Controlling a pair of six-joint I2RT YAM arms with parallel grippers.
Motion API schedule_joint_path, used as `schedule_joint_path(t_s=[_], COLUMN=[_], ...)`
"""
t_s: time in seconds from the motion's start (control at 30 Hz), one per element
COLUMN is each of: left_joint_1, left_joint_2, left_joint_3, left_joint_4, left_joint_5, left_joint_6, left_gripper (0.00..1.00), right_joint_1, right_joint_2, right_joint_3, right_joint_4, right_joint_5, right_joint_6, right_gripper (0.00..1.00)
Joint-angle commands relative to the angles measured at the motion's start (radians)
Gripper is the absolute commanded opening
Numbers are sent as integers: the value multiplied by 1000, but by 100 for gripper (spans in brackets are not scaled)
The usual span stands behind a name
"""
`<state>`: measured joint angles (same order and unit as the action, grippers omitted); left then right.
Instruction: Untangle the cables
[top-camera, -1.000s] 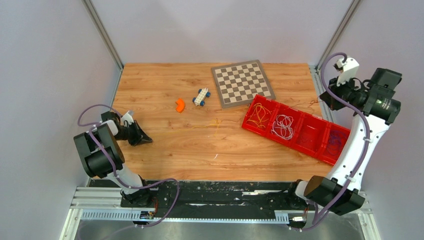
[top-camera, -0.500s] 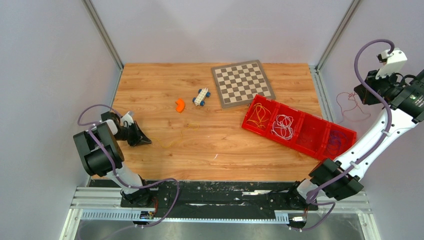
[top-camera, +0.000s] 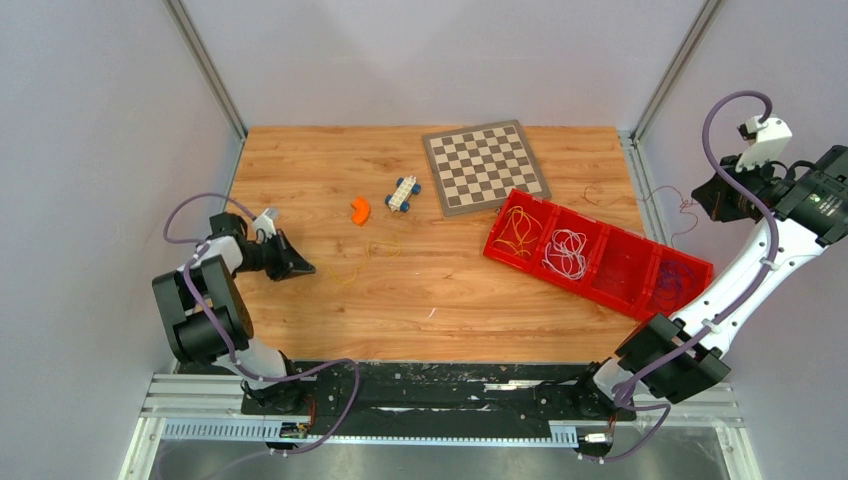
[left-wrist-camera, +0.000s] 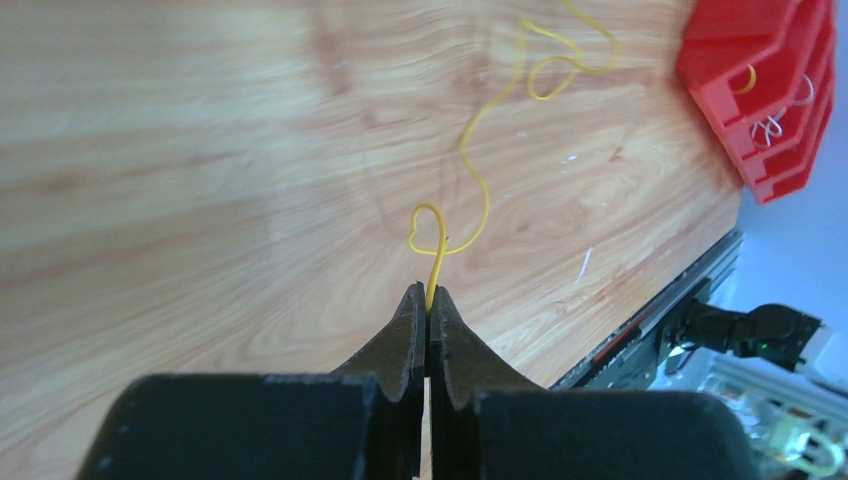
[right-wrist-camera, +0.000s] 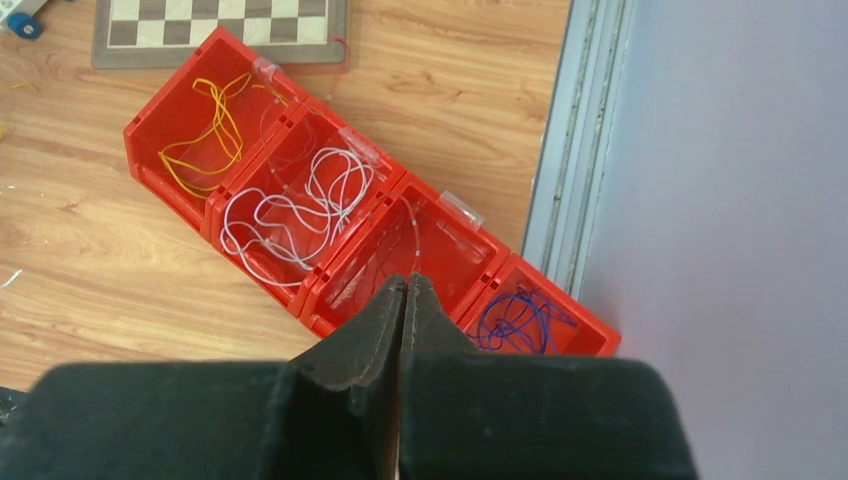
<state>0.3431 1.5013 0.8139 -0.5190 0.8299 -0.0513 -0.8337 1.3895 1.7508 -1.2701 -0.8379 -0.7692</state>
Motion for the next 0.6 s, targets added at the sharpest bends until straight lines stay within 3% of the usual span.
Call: schedule_joint_path(t_s=[0.0,0.2,0.57], left_joint_1=[-111,-170,-174], left_joint_2=[-90,-53,-31], left_joint_3=[23,17,0], left_joint_4=[103,134,167], left_joint_5=[43,30,13], left_joint_6=[-58,-97,-119], left_gripper=[0,0,0], right_joint_1=[-1,-1,-3], right_joint_2=[-47,-54,-101], right_joint_3=[-38,-130,-218], right_joint_4=[6,53,178], right_joint_5=[-2,114,282], right_joint_6=[-52,-73,-100], right_gripper=[0,0,0])
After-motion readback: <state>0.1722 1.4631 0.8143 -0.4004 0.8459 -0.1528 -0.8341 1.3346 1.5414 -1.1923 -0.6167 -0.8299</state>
